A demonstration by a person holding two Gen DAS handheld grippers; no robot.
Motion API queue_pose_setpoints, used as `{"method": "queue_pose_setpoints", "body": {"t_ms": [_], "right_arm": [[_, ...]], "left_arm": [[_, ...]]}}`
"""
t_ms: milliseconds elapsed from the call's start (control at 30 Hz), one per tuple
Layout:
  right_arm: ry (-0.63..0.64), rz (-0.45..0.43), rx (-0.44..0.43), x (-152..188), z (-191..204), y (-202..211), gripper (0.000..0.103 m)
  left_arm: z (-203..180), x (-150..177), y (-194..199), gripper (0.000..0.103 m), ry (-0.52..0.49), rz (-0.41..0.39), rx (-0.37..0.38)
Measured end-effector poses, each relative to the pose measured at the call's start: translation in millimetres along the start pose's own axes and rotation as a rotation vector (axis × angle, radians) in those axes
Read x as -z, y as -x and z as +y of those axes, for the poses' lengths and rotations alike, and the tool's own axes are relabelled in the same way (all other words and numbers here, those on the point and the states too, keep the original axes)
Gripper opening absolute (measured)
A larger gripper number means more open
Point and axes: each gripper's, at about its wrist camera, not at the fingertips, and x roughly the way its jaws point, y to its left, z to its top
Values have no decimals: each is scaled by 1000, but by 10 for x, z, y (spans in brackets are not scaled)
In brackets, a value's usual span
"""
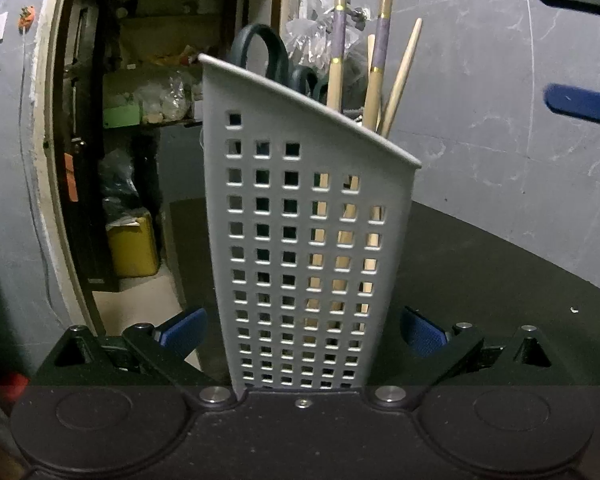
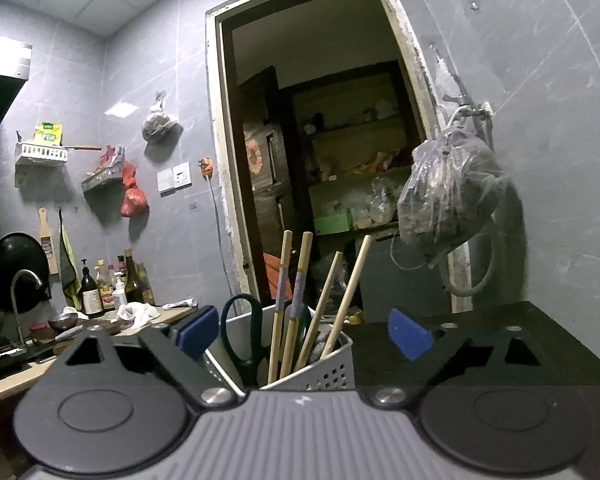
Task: Organize utensils
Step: 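Open the left tool off the basket and withdraw both tools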
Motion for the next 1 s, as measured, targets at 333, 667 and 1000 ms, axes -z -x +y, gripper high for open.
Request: {"method": "queue_pose_setpoints", "body": {"t_ms": [333, 667, 1000], "right_arm": [[-61, -15, 55, 109, 11, 313, 103], [-142, -12, 137, 260, 8, 578, 103], [-221, 24, 228, 616, 45, 723, 103]], "left_arm": [[-39, 55, 339, 102, 9, -27, -27], [95, 120, 837, 102, 35, -81, -55], [229, 307, 1222, 102, 73, -74, -44]]}}
